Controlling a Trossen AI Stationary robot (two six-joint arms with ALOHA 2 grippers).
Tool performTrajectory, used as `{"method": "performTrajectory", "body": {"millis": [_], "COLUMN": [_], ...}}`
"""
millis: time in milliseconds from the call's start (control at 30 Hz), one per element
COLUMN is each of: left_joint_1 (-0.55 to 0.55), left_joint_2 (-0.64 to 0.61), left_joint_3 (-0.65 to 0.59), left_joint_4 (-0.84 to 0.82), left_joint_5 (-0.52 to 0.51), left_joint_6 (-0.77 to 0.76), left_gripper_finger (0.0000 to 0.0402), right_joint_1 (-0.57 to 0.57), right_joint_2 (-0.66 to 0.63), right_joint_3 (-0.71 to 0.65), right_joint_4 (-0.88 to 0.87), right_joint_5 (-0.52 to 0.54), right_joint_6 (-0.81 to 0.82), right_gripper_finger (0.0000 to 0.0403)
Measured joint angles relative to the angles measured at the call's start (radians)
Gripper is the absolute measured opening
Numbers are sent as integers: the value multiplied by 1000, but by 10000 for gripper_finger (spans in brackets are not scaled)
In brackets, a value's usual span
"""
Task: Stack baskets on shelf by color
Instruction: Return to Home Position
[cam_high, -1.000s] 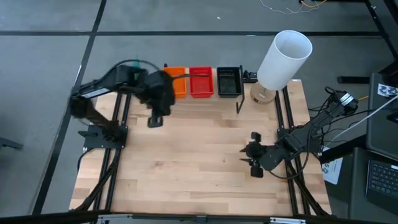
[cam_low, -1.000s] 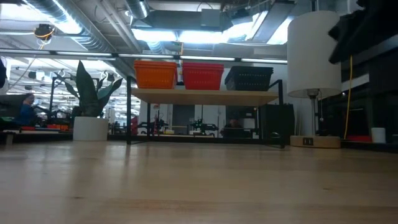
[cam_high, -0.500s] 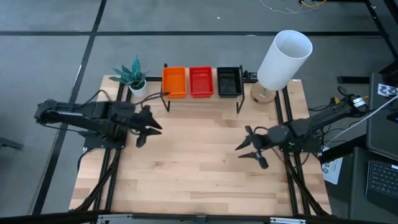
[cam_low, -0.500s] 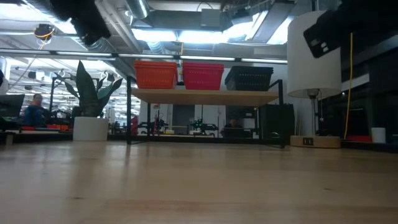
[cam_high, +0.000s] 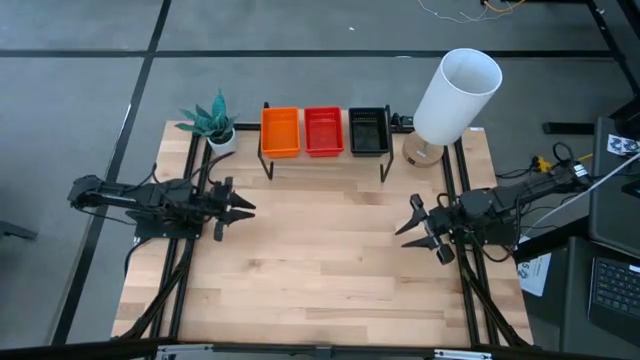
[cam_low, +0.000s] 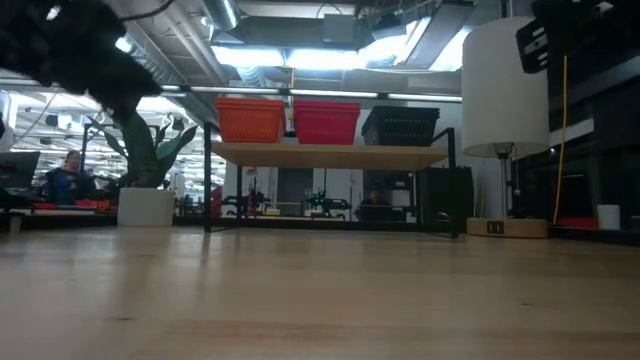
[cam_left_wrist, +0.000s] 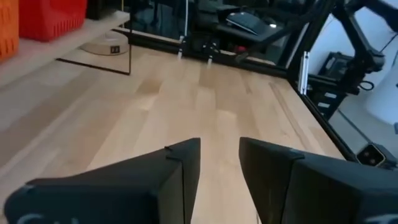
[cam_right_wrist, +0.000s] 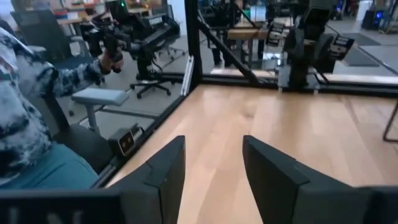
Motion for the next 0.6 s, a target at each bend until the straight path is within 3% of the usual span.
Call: {"method": "performTrajectory", "body": {"millis": [267,600], "left_joint_1": [0,0], "left_joint_2": [-140,-169], "left_joint_3": [-107,-155], "left_joint_4": [50,88], "left_joint_5": [-22,-94], "left_joint_6": [1,-11], "left_gripper_finger": [103,103], "right_joint_1": [-17,-17], "right_joint_2": [-118,-221], "right_joint_3": [-54,-165], "right_joint_4": [-41,-34], "right_joint_5": [0,0], "right_joint_6": [-5,1], "right_gripper_finger": [161,161]}}
